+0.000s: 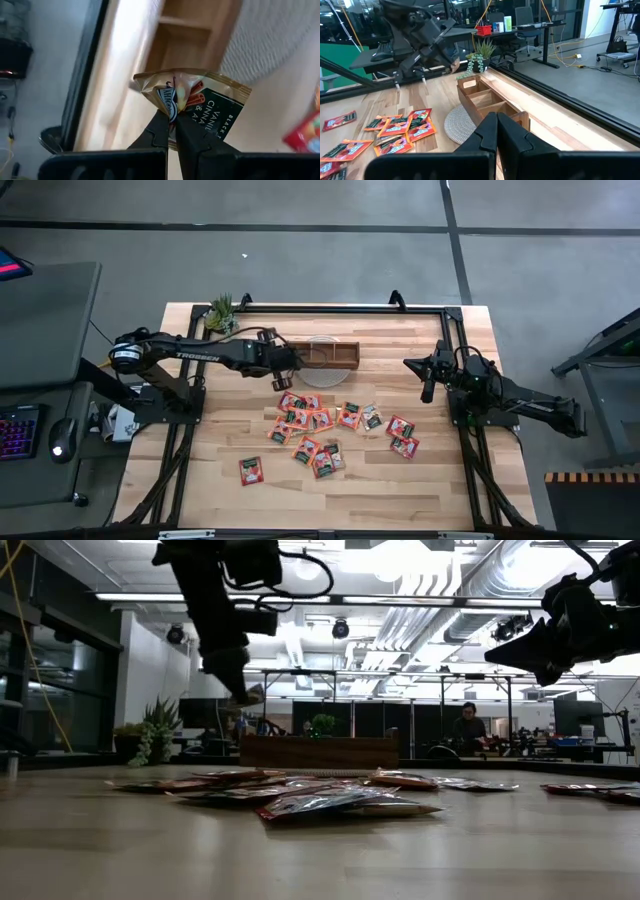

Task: Pick & Place Tea
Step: Put the brown tea bag in the left section of the wooden organizer

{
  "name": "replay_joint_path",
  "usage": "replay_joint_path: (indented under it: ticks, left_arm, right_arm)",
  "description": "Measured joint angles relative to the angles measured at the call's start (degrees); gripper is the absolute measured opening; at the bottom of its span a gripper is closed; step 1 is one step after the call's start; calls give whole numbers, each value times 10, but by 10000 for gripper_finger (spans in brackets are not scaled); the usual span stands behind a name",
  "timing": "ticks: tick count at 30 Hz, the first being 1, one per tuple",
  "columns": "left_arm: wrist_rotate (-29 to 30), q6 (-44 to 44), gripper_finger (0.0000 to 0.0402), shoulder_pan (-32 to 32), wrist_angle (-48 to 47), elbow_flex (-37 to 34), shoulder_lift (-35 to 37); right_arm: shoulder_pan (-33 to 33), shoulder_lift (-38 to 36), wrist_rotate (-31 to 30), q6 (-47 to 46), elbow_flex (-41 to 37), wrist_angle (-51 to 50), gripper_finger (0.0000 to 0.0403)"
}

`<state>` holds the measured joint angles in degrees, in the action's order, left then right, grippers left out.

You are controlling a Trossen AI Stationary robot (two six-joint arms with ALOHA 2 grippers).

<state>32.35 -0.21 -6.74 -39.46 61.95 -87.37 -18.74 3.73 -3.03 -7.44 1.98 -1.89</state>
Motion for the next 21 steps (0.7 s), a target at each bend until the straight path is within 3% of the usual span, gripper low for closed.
replay_joint_path:
  ticks: [8,21]
  left_arm:
    - [45,55,3,0,53,0,-44]
    - [130,86,3,-13,77,67,-120]
  right_arm:
    - [0,0,0,0,0,0,0]
    - [0,0,0,0,0,0,0]
